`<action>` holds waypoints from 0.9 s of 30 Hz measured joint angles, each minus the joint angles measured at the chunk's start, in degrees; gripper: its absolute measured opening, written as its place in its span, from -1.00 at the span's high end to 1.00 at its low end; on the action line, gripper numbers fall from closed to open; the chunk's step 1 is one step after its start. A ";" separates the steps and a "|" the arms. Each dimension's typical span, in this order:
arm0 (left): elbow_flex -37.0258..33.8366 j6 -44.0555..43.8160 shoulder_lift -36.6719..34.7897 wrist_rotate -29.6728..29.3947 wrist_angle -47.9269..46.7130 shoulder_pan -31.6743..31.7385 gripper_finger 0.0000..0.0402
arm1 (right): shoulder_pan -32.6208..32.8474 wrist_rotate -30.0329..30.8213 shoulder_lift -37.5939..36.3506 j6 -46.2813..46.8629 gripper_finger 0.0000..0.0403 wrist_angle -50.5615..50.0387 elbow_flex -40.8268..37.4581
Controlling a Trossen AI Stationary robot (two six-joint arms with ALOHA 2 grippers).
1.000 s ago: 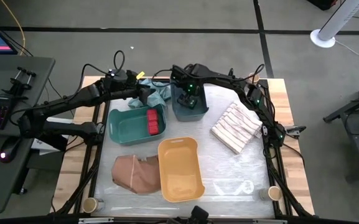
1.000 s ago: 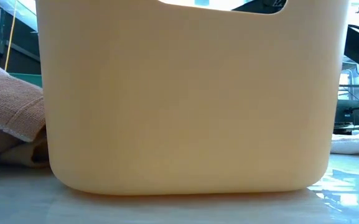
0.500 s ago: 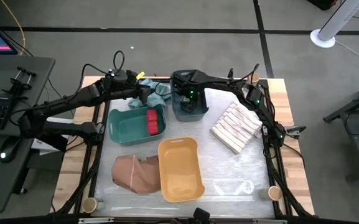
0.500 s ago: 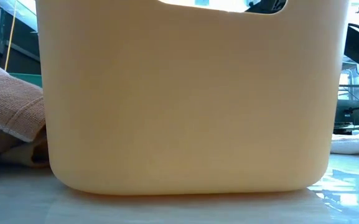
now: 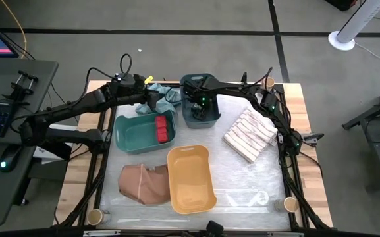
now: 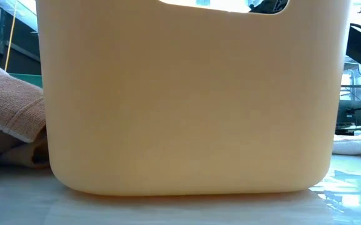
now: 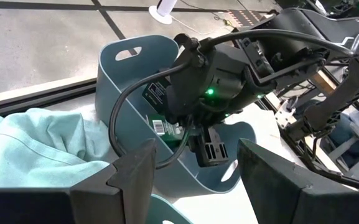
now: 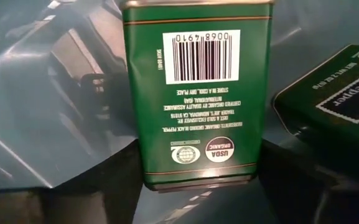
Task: Sort spices by type
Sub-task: Put the black seasoning can into the blue bin
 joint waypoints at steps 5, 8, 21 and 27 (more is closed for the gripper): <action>0.00 0.75 0.00 0.00 0.05 0.00 -0.05 | 0.00 0.02 0.00 -0.09 -0.27 -0.97 0.13; 0.00 3.28 0.00 0.00 0.09 0.00 -0.05 | -0.02 -0.01 0.00 -0.43 -0.27 -4.96 1.84; 2.19 36.17 0.04 -0.20 1.81 -0.72 -0.05 | -0.02 -0.60 -4.14 -3.16 -0.27 -13.95 17.78; 4.60 57.35 1.65 -5.15 1.92 -3.12 -0.05 | -0.06 -12.55 -7.01 -4.00 -0.27 -16.68 22.40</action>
